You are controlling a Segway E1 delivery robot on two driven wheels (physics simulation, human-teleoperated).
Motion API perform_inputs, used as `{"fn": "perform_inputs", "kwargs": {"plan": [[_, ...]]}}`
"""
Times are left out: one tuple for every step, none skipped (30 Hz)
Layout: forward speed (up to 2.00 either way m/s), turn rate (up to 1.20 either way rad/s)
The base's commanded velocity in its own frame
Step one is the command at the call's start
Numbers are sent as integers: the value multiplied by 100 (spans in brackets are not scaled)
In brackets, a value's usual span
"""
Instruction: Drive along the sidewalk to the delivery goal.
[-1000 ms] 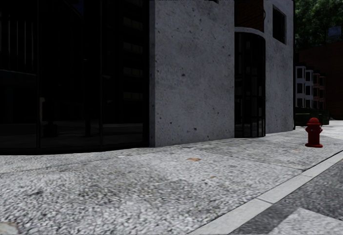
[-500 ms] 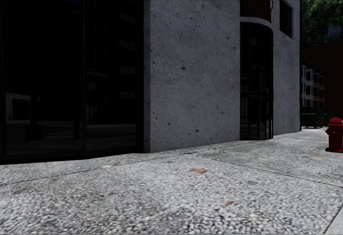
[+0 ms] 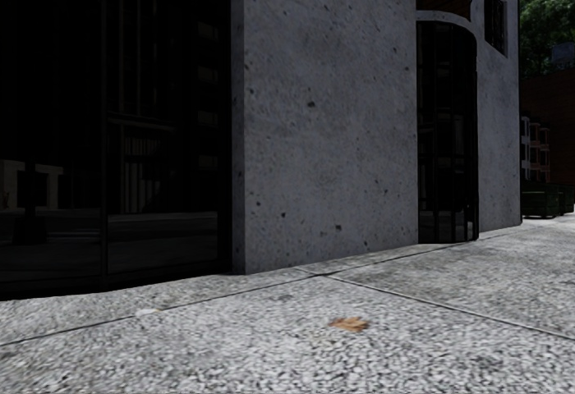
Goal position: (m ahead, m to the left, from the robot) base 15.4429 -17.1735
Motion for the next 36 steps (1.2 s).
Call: {"fn": "perform_inputs", "kwargs": {"plan": [[151,-22],[151,-23],[151,-24],[151,-24],[151,-26],[151,-28],[151,-31],[151,-31],[151,-36],[151,-38],[151,-39],[151,-39],[151,-40],[151,-40],[151,-41],[151,-41],[151,-41],[151,-42],[151,-44],[151,-47],[151,-47],[151,-47],[151,-48],[151,-48],[151,-48],[151,-50],[151,-50],[151,-50],[151,-50],[151,-50],[151,-50],[151,-50],[151,-50],[151,-50],[151,-50],[151,-50]]}}
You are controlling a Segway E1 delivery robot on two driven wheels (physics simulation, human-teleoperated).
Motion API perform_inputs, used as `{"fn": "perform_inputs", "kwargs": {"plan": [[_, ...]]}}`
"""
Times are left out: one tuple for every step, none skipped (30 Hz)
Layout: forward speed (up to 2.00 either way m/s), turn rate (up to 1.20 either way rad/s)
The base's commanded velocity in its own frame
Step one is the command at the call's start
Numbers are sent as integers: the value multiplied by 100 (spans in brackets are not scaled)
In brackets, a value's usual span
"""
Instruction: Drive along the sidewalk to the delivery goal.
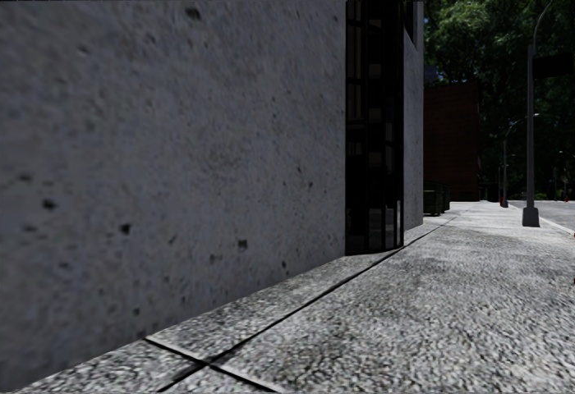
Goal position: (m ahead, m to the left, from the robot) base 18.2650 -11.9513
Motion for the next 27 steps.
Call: {"fn": "perform_inputs", "kwargs": {"plan": [[151,-50],[151,-50],[151,-50],[151,-50],[151,-50],[151,-50],[151,-50],[151,-50],[151,-50],[151,-50],[151,-50],[151,-50],[151,-50],[151,-50],[151,-50],[151,-50],[151,-50],[151,-50],[151,-50],[151,-50],[151,-50],[151,-50],[151,-50],[151,-50],[151,-50],[151,-50],[151,-50]]}}
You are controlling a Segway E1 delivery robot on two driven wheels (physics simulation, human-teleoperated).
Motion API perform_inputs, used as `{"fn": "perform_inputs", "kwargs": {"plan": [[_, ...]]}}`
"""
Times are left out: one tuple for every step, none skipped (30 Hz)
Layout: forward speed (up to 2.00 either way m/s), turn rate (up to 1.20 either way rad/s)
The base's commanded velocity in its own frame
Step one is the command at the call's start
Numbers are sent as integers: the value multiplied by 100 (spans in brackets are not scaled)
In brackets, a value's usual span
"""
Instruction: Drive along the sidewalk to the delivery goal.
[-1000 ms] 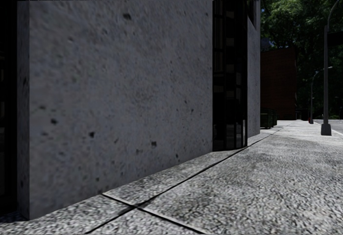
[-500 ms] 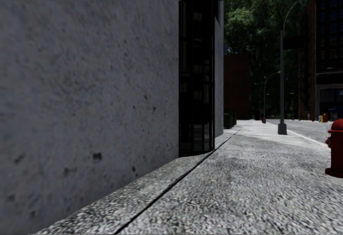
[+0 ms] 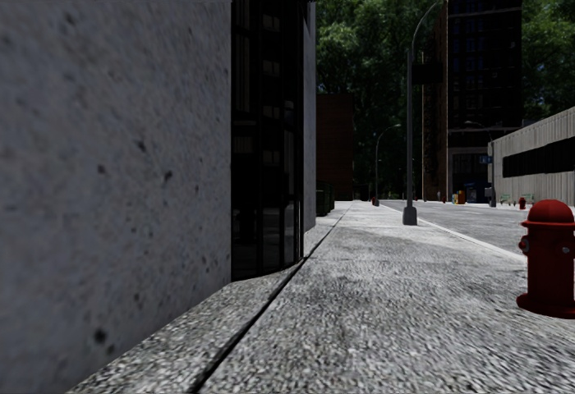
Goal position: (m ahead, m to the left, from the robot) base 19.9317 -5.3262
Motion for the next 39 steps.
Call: {"fn": "perform_inputs", "kwargs": {"plan": [[151,-50],[152,-50],[152,-50],[153,-48],[155,-37],[160,-27],[160,-27],[164,-23],[166,-17],[170,-10],[170,-10],[175,0],[181,0],[188,0],[188,0],[191,0],[191,0],[192,0],[192,0],[192,0],[192,0],[192,0],[192,0],[192,0],[192,0],[192,0],[192,0],[192,0],[192,-15],[189,-31],[189,-31],[181,-41],[177,-46],[176,-47],[176,-47],[176,-48],[176,-48],[176,-48],[176,-48]]}}
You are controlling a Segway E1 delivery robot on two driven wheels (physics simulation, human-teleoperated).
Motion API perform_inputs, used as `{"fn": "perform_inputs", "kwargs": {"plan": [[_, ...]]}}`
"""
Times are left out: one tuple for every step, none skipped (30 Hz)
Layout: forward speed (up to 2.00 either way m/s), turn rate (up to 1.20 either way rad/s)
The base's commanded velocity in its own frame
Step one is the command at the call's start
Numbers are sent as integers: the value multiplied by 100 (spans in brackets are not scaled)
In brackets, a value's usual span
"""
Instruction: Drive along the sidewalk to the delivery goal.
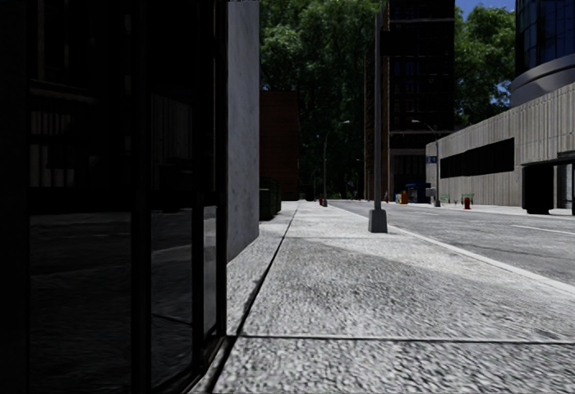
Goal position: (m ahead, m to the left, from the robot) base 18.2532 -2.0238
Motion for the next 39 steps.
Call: {"fn": "perform_inputs", "kwargs": {"plan": [[176,-48],[176,-48],[176,-48],[175,-48],[175,-48],[174,-48],[170,-45],[164,-3],[164,-3],[155,0],[150,0],[148,0],[147,0],[147,0],[147,0],[146,0],[146,0],[146,0],[146,0],[146,0],[146,0],[146,0],[146,0],[146,0],[146,0],[146,0],[146,0],[146,0],[146,0],[146,0],[146,0],[146,0],[146,0],[146,0],[150,0],[162,0],[174,0],[178,0],[179,0]]}}
